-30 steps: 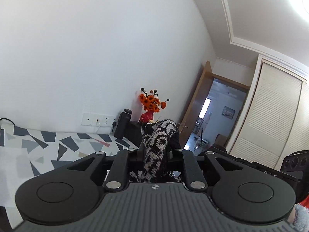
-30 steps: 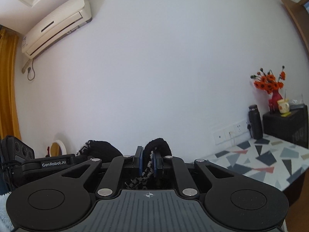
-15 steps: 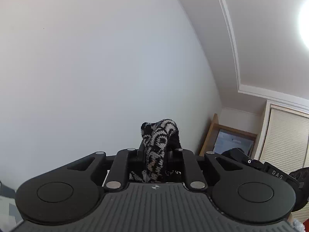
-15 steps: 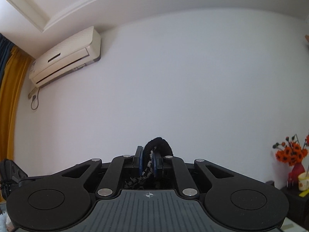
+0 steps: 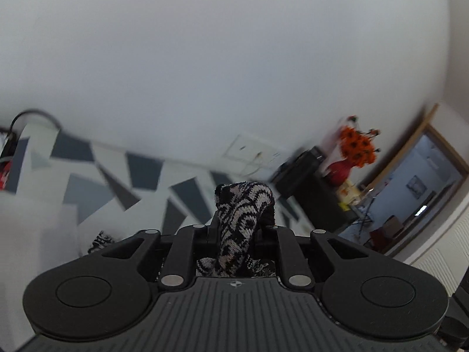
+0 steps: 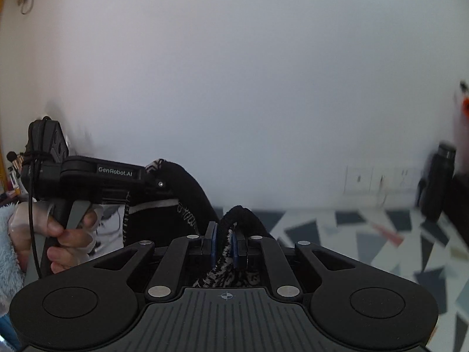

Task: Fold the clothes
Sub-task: 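Carry the sweater with both grippers and lower it onto the patterned table, then open both grippers to release the sweater on the table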

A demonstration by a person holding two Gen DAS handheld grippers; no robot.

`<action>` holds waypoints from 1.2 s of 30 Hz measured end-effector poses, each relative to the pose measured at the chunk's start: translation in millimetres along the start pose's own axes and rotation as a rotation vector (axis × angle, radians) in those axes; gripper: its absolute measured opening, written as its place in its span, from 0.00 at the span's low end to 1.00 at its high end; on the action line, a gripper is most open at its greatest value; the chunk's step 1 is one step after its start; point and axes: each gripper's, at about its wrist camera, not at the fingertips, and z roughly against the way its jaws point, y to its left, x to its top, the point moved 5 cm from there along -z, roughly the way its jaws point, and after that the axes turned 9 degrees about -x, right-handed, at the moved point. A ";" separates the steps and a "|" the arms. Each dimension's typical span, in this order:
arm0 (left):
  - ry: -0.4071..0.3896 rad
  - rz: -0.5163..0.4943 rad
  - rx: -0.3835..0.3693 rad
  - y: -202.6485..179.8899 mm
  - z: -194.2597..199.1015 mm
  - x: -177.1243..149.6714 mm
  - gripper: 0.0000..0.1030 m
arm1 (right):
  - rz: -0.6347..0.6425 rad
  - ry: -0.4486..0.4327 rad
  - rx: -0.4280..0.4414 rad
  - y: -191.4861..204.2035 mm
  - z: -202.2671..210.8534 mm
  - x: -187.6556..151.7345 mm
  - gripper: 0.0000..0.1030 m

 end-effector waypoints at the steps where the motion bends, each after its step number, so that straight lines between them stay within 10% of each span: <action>1: 0.013 0.010 0.015 8.5 -2.3 -5.5 0.16 | -0.011 0.040 -0.004 1.0 -14.4 -13.7 0.09; 10: 0.129 0.097 0.153 84.7 -22.2 -55.1 0.16 | -0.006 0.377 -0.051 24.1 -118.9 -142.9 0.09; 16: 0.177 0.156 0.231 121.6 -32.4 -75.0 0.28 | 0.064 0.447 -0.034 41.2 -141.8 -175.6 0.09; 23: 0.175 0.231 0.245 121.0 -27.5 -71.1 0.84 | -0.023 0.489 0.005 31.2 -124.5 -150.1 0.31; 27: 0.138 0.214 0.357 103.6 0.1 -73.9 0.88 | -0.065 0.408 0.060 15.8 -92.7 -111.5 0.78; 36: -0.006 0.355 0.533 58.2 59.0 -96.8 0.89 | 0.009 0.221 0.144 -51.3 -109.0 -27.4 0.78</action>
